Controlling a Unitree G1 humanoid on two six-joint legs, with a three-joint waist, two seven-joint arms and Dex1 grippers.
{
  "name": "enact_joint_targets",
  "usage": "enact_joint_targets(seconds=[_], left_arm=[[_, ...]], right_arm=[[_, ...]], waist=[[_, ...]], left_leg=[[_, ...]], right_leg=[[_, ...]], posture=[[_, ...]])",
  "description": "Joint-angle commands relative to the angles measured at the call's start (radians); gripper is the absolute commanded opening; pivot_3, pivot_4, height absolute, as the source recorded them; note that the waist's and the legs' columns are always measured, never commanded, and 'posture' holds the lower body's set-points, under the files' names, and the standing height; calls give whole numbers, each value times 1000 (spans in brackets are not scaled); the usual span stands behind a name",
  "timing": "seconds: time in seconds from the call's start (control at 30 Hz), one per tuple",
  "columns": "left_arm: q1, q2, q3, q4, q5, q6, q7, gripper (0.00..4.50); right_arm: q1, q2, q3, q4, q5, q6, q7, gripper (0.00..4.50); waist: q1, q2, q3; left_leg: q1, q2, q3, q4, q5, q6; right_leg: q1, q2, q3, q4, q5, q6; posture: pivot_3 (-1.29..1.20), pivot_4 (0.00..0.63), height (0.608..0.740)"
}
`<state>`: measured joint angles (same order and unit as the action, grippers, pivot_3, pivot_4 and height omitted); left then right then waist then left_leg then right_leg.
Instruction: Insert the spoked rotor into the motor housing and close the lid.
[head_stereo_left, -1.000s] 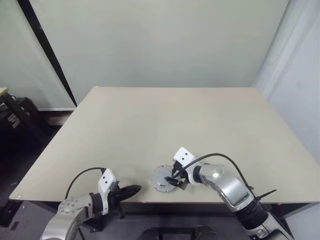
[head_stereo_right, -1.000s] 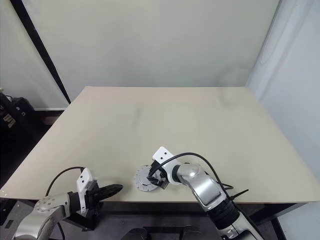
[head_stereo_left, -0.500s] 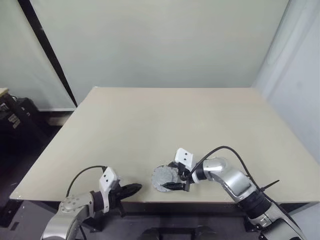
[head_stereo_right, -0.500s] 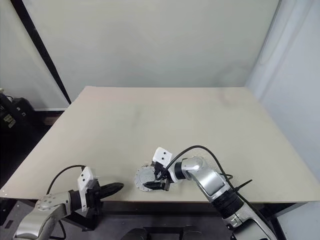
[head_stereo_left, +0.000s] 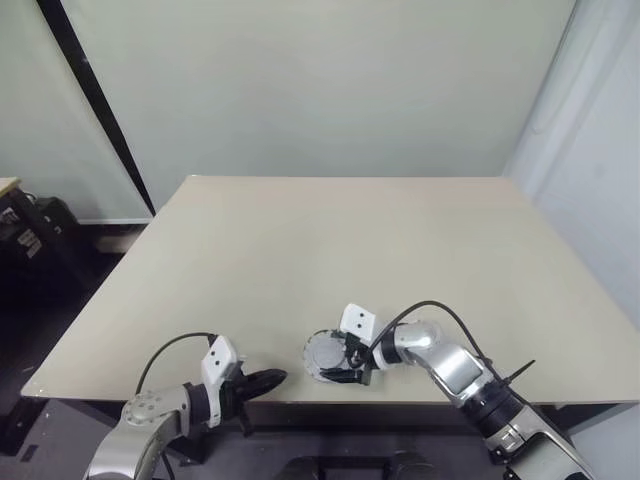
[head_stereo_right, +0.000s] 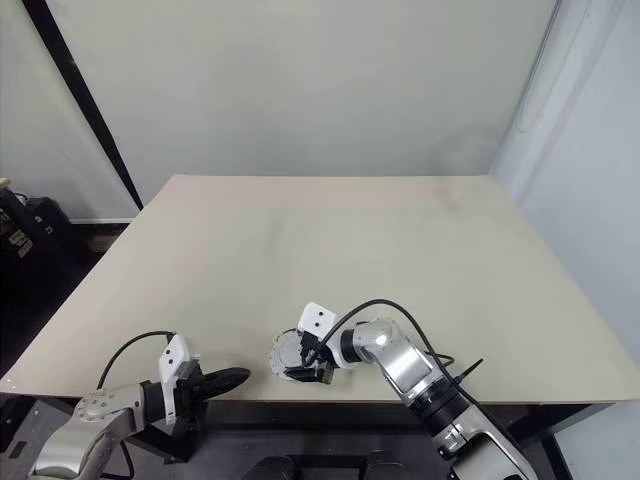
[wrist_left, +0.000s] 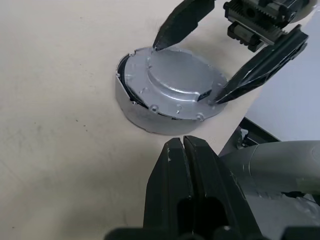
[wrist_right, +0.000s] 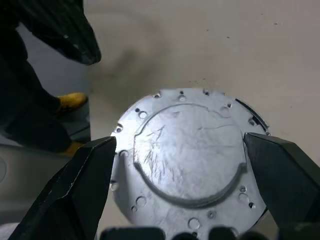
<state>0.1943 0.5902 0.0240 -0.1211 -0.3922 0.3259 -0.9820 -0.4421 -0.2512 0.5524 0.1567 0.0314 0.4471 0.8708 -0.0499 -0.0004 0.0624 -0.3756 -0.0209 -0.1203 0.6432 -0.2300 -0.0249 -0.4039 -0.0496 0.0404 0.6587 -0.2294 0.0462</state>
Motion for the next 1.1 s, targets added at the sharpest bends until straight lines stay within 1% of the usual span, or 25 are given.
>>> enact_joint_targets(seconds=[0.03, 0.1, 0.2, 0.27, 0.3, 0.43, 0.8, 1.1], left_arm=[[-18, 6, 0, -23, 0, -20, -4, 0], [-22, 6, -2, -19, 1, -25, -5, 0], [-35, 6, -6, -9, 9, -35, -4, 0], [-43, 4, -8, -2, 15, -43, 0, 0], [-46, 3, -8, 2, 18, -46, 3, 0], [-55, -3, -9, 9, 25, -54, 5, 0], [-68, -11, -12, 22, 37, -64, 16, 0], [-65, -19, -15, 24, 43, -69, 21, 0]], right_arm=[[-27, 10, -27, -6, -6, -18, -10, 4454], [-28, 12, -28, -6, -8, -13, -12, 4454], [-28, 18, -36, -5, -10, -4, -28, 3918], [-26, 25, -45, -7, -7, 7, -39, 3287], [-24, 30, -51, -10, -4, 13, -44, 3245], [-12, 53, -72, -36, 8, 47, -65, 3245], [3, 56, -35, -86, -48, 112, -127, 3245], [5, 22, 18, -102, -95, 106, -111, 3245]], waist=[[0, 0, 0], [0, 0, 0], [0, 0, 0], [0, 0, 0], [0, 0, 0], [0, 0, 0], [0, 0, 0], [0, 0, 0]], left_leg=[[0, 0, 0, 0, 0, 0], [0, 0, 0, 0, 0, 0], [0, 0, 0, 0, 0, 0], [0, 0, 0, 0, 0, 0], [0, 0, 0, 0, 0, 0], [0, 0, 0, 0, 0, 0], [0, 0, 0, 0, 0, 0], [0, 0, 0, 0, 0, 0]], right_leg=[[0, 0, 0, 0, 0, 0], [0, 0, 0, 0, 0, 0], [0, 0, 0, 0, 0, 0], [0, 0, 0, 0, 0, 0], [0, 0, 0, 0, 0, 0], [0, 0, 0, 0, 0, 0], [-1, 0, 0, 0, 0, 0], [-1, 0, 0, 0, 0, 0]], posture=[[0, 0, 740], [0, 0, 740], [0, 0, 740], [0, 0, 740], [0, 0, 740], [0, 0, 740], [0, 0, 740], [0, 0, 740]])
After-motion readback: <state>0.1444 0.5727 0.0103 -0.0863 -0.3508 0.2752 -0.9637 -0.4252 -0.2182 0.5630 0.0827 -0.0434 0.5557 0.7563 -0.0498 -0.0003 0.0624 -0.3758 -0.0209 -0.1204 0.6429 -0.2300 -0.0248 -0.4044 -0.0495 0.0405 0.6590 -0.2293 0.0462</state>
